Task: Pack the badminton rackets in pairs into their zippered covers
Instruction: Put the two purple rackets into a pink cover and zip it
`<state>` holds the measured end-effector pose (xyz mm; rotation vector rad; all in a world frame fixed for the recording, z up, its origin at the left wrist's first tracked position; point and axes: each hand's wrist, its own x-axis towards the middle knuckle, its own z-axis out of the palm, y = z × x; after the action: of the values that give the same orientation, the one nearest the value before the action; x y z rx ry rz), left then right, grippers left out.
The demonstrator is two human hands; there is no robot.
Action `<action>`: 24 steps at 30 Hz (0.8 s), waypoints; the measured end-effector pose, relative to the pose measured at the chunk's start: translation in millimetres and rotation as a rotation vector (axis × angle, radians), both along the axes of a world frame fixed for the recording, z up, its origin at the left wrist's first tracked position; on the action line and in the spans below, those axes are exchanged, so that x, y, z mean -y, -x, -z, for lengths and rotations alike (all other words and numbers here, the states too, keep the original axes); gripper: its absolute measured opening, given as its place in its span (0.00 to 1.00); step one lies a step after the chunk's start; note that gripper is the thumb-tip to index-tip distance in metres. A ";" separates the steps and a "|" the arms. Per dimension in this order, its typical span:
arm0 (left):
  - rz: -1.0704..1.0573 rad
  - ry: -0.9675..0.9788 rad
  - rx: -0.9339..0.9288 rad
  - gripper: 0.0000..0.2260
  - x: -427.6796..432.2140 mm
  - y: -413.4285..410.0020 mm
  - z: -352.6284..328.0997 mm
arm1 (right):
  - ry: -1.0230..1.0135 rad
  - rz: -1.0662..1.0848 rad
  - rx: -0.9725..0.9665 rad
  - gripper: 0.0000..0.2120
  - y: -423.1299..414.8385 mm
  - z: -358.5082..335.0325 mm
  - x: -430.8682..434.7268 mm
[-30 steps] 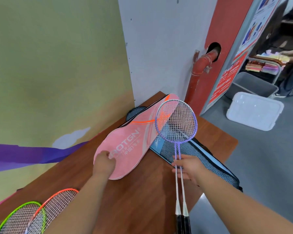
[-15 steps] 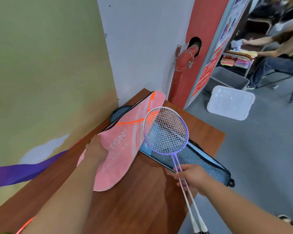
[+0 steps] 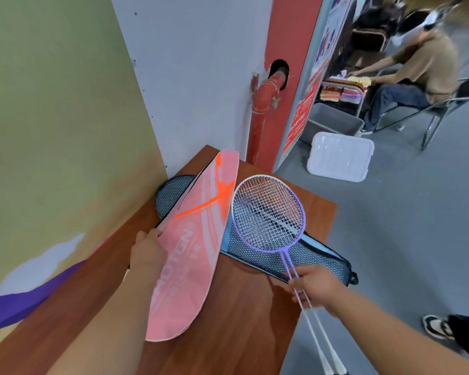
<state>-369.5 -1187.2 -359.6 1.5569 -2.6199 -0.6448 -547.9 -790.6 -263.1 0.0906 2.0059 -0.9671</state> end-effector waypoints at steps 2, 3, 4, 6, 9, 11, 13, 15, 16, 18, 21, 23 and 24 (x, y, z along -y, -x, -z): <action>0.013 0.002 0.036 0.22 -10.0 -3.2 -4.5 | -0.011 -0.011 -0.017 0.09 0.6 -2.1 -4.6; 0.031 0.021 0.038 0.20 -14.3 -6.1 -8.6 | -0.013 -0.026 -0.034 0.09 1.6 -3.9 -6.7; 0.066 0.059 0.025 0.19 -17.9 -9.1 -12.8 | -0.021 -0.048 -0.056 0.09 4.1 -6.3 -8.9; 0.162 0.137 -0.006 0.17 -24.7 -15.6 -24.5 | -0.052 -0.122 -0.121 0.07 12.6 -15.0 -13.7; 0.293 0.193 -0.029 0.14 -36.0 -23.0 -42.5 | -0.109 -0.249 -0.230 0.06 30.6 -31.8 -17.6; 0.346 0.164 0.042 0.11 -45.6 -24.6 -56.3 | -0.145 -0.329 -0.291 0.05 42.0 -42.0 -18.9; 0.357 0.096 0.077 0.08 -59.1 -25.6 -70.0 | -0.161 -0.403 -0.350 0.07 51.5 -50.9 -23.8; 0.379 0.029 0.024 0.08 -75.6 -27.7 -81.1 | -0.195 -0.471 -0.397 0.09 58.6 -59.9 -31.0; 0.397 0.007 -0.007 0.10 -83.0 -28.8 -84.2 | -0.222 -0.519 -0.408 0.08 60.9 -64.0 -34.6; 0.433 -0.015 -0.033 0.11 -98.5 -29.9 -90.7 | -0.273 -0.629 -0.412 0.05 63.9 -69.7 -43.8; 0.452 -0.032 -0.069 0.07 -115.5 -30.2 -95.1 | -0.336 -0.804 -0.400 0.07 63.0 -73.2 -54.9; 0.442 -0.036 -0.103 0.07 -123.3 -29.0 -94.8 | -0.372 -0.916 -0.392 0.07 59.7 -71.9 -60.2; 0.436 -0.040 -0.120 0.07 -127.7 -28.7 -95.5 | -0.387 -0.958 -0.408 0.05 57.6 -70.8 -62.7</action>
<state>-340.8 -1059.5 -264.1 0.9161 -2.8830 -0.7842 -605.5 -727.9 -192.3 -0.8418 2.1872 0.0280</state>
